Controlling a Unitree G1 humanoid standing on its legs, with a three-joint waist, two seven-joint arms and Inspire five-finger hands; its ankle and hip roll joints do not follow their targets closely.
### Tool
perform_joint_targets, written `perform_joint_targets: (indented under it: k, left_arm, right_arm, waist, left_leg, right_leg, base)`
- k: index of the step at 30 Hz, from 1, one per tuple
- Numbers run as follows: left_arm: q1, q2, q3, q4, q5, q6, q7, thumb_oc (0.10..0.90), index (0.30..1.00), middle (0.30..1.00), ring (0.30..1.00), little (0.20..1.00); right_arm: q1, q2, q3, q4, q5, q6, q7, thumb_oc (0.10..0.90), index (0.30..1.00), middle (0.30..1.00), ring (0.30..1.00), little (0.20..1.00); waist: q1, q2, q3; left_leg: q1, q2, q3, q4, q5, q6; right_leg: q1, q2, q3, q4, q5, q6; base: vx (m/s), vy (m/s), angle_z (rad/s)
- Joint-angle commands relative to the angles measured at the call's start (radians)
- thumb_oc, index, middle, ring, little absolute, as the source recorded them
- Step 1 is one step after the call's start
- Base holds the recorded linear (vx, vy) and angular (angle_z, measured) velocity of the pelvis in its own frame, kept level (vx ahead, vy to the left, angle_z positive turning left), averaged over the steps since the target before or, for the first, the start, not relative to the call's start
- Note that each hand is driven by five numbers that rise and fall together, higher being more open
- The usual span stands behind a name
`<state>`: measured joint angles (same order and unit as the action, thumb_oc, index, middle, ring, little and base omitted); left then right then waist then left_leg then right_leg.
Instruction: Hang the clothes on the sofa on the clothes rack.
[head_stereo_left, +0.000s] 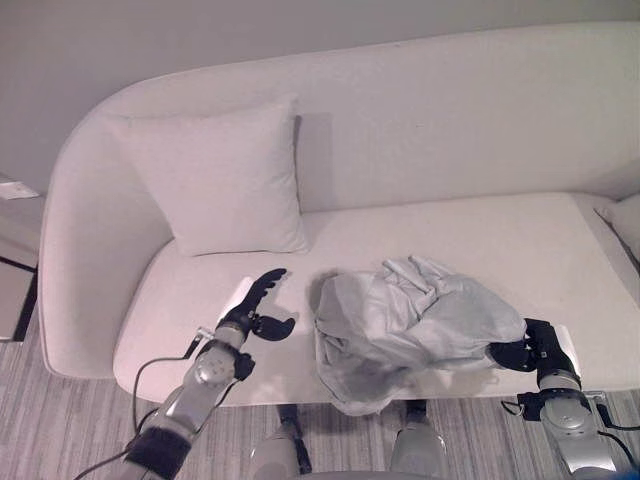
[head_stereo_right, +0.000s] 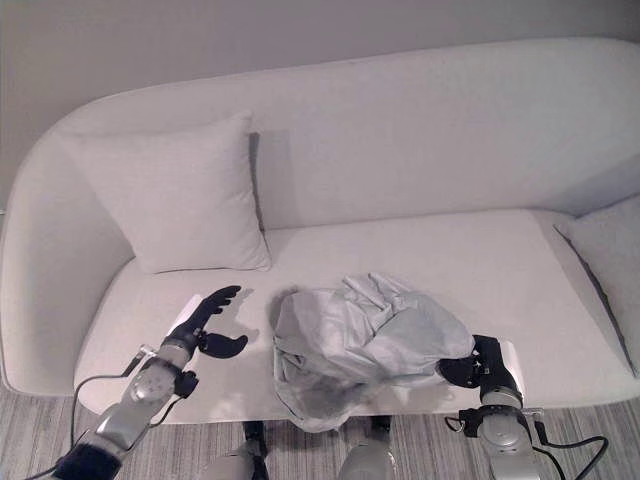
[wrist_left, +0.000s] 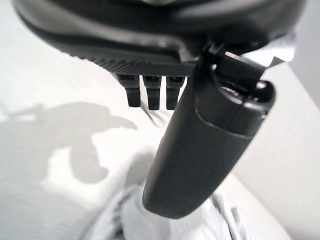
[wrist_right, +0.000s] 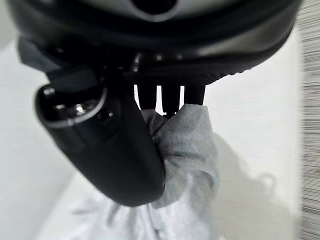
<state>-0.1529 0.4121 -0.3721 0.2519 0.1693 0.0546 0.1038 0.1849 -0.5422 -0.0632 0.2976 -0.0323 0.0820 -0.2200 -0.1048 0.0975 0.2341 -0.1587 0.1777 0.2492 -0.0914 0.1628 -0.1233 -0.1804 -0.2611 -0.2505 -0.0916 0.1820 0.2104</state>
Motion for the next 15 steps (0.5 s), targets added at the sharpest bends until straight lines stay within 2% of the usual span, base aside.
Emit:
perform_joint_targets:
  k: [1,6,15]
  left_arm:
    - [-0.175,0.025,0.03,0.013,0.065,-0.038,0.061,0.8,0.9,0.9,0.9,0.9]
    - [-0.308,-0.013,-0.059,0.153,0.126,-0.017,0.09,0.8,0.9,0.9,0.9,0.9]
    - [-0.411,-0.045,-0.111,0.311,0.171,0.003,0.145,0.8,0.9,0.9,0.9,0.9]
  right_arm:
    - [-0.045,-0.023,-0.047,-0.088,-0.019,-0.073,-0.052,0.4,0.3,0.3,0.3,0.3]
    - [0.001,-0.018,-0.011,-0.093,-0.002,-0.085,-0.049,0.4,0.3,0.3,0.3,0.3]
    - [0.011,-0.022,0.08,-0.109,0.028,-0.118,-0.034,0.4,0.3,0.3,0.3,0.3]
  waist:
    - [0.003,-0.05,0.09]
    - [-0.04,-0.068,0.123]
    - [-0.065,-0.106,0.151]
  left_leg:
    - [0.054,0.095,0.031,0.004,-0.06,-0.078]
    - [0.017,0.125,0.056,0.004,-0.038,-0.086]
    - [-0.031,0.186,0.097,0.004,-0.01,-0.111]
  right_leg:
    - [-0.022,0.012,0.006,0.004,-0.033,0.003]
    - [-0.089,0.036,0.039,0.004,-0.025,-0.002]
    - [-0.181,0.083,0.067,0.004,-0.015,-0.005]
  base:
    - [-0.06,-0.04,-0.16]
    - [-0.06,-0.075,-0.23]
    - [-0.03,-0.075,-0.16]
